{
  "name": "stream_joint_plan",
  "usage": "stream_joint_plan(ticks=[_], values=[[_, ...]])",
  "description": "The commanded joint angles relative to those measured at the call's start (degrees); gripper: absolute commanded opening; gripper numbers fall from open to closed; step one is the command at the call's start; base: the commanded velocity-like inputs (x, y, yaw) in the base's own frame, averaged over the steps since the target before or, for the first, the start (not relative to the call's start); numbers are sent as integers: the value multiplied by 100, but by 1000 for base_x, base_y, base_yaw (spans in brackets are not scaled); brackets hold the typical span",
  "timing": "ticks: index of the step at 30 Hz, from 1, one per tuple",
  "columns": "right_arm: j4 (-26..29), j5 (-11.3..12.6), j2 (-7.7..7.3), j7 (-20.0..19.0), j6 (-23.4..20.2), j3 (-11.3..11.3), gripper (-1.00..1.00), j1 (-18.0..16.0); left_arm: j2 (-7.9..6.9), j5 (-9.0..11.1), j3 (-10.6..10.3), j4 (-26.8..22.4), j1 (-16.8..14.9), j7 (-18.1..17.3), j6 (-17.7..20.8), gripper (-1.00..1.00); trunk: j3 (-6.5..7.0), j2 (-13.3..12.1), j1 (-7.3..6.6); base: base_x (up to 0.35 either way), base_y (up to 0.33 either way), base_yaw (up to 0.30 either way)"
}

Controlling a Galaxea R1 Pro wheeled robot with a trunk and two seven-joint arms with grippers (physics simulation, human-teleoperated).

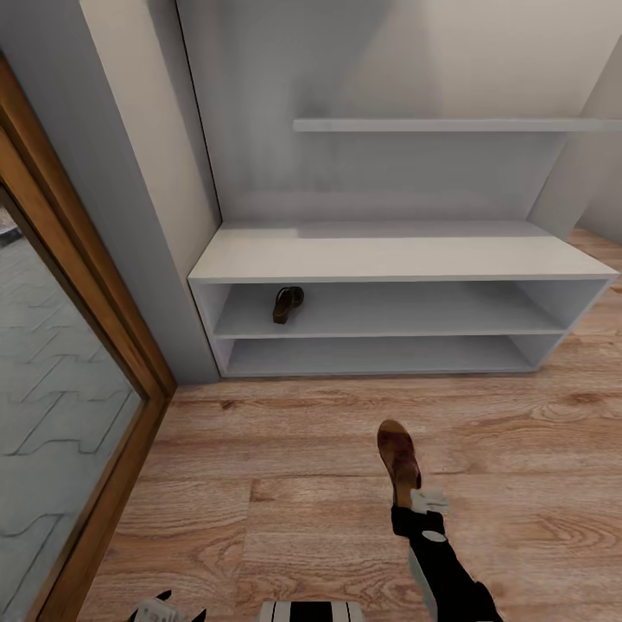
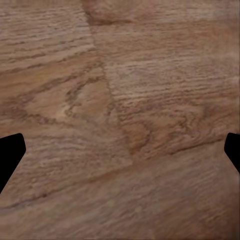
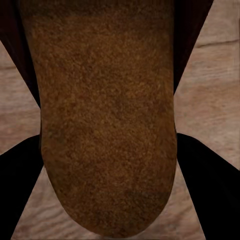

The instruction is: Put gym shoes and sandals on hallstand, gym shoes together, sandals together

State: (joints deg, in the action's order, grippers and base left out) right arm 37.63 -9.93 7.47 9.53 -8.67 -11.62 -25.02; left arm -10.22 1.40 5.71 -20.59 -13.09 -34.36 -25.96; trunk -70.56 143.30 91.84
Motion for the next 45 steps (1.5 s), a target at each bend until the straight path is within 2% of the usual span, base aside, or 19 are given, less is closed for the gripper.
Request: stream_joint_plan(ticks=[1,3,4,5,8,9,10,13,35,45], values=[[39,-62,128,287,-164,155,-100,-139,-12,20,42,-7,-11,-216,26,100,-5,2,-1,0,0,0],[50,-57,237,522,-267,337,-100,-262,-26,48,54,-13,-26,-354,44,100,-5,2,-1,0,0,0],[55,-52,253,700,-360,498,-100,-373,-37,110,91,-17,-41,-469,63,100,-5,2,-1,0,0,0],[56,-38,253,946,-714,761,-100,-764,-60,313,186,-23,-72,-710,116,100,-5,2,-1,0,0,0],[47,-30,253,1005,-1118,823,-100,-1118,-77,364,215,-40,-89,-871,253,100,-5,2,-1,0,0,0],[47,-25,253,1022,-1367,841,-100,-1374,-83,358,211,-217,-90,-951,534,100,-5,2,-1,0,0,0],[50,-8,253,1030,-1517,851,-100,-1695,-41,328,154,-599,-56,-995,911,100,-5,2,-1,0,0,0],[68,-1,253,1031,-1577,854,-100,-1946,-2,289,142,-698,-25,-1010,1025,100,-5,2,-1,0,0,0],[57,-6,253,1016,-1586,852,-100,-2016,-51,302,160,-763,-9,-1026,1015,100,-6,2,-1,0,0,0],[57,-8,253,1016,-1589,845,-100,-2016,-23,283,142,-763,-9,-1012,1022,100,-60,2,-1,0,0,102]])
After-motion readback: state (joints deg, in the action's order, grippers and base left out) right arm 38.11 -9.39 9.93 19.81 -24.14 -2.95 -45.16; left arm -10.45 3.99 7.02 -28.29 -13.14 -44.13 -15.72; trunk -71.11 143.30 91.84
